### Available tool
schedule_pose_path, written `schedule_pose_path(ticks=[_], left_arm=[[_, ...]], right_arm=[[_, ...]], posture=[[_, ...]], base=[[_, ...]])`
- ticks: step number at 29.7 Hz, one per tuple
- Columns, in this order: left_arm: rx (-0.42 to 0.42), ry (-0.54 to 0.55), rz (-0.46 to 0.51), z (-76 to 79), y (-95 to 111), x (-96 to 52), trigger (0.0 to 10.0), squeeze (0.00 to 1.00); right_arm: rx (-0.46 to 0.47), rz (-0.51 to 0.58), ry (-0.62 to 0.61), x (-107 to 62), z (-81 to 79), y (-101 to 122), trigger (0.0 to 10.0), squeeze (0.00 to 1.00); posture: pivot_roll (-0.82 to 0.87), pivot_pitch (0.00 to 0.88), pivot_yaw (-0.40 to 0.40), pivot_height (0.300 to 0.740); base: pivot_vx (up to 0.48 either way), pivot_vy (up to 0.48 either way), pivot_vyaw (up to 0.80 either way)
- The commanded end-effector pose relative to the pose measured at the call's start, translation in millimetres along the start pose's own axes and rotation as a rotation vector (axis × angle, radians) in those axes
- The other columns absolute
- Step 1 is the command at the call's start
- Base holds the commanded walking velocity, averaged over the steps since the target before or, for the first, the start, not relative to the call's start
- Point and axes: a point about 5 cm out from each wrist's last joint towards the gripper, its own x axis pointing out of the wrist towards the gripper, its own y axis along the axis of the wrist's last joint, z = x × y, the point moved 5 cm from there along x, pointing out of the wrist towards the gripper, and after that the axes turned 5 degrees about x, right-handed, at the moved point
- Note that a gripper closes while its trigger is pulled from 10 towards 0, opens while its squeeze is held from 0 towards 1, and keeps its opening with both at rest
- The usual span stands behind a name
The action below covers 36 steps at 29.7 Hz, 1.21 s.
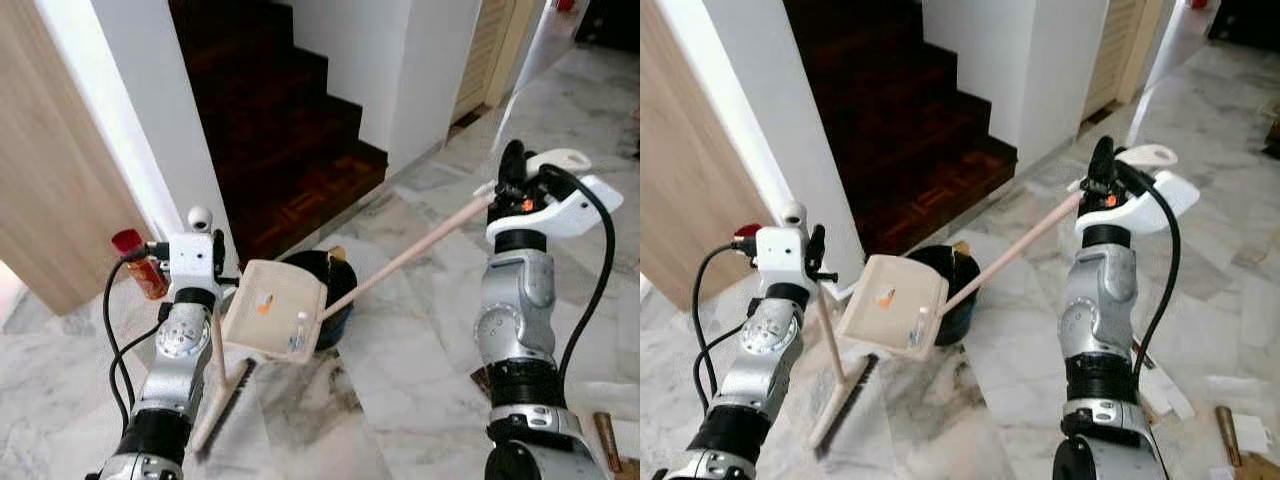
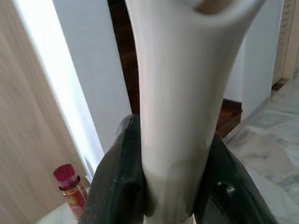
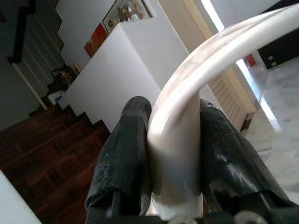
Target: Sweep floor
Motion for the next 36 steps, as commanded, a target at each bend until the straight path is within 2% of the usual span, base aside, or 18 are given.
schedule_pose_path(ticks=[1, 8, 13, 26, 29, 32, 36], left_arm=[[0.015, 0.014, 0.045, -3.8, 11, 2.8, 10.0, 0.0], [0.012, 0.016, 0.044, -4.2, 11, 2.6, 10.0, 0.0], [0.011, 0.017, 0.042, -4.2, 10, 2.2, 10.0, 0.0], [0.012, 0.019, 0.043, -4.6, 10, 2.2, 10.0, 0.0], [0.011, 0.019, 0.043, -4.3, 11, 2.6, 10.0, 0.0], [0.008, 0.019, 0.044, -3.9, 11, 2.7, 10.0, 0.0], [0.007, 0.02, 0.045, -3.9, 11, 2.8, 10.0, 0.0]], right_arm=[[0.046, 0.095, 0.036, 7.7, -14.2, 24, 10.0, 0.0], [0.055, 0.088, 0.032, 8.4, -14.1, 24, 10.0, 0.0], [0.061, 0.079, 0.036, 9.6, -15.6, 23, 10.0, 0.0], [0.067, 0.088, 0.053, 8.5, -23.1, 22, 10.0, 0.0], [0.038, 0.106, 0.069, 8.6, -25.8, 26, 10.0, 0.0], [0.026, 0.092, 0.069, 8.5, -26.2, 24, 10.0, 0.0], [0.064, 0.09, 0.059, 7.9, -24.9, 22, 10.0, 0.0]], posture=[[0.0, 0.0, 0.04, 0.74], [0.0, 0.0, 0.04, 0.74], [0.0, 0.0, 0.037, 0.74], [0.0, 0.0, 0.037, 0.74], [0.01, 0.0, 0.037, 0.74], [0.01, 0.0, 0.038, 0.74], [0.01, 0.0, 0.037, 0.74]], base=[[0.0, 0.0, 0.0], [0.0, 0.0, 0.0], [0.26, 0.0, -0.64], [0.304, 0.0, 0.0], [0.314, 0.0, 0.0], [0.315, 0.0, 0.8], [0.314, 0.0, 0.4]])
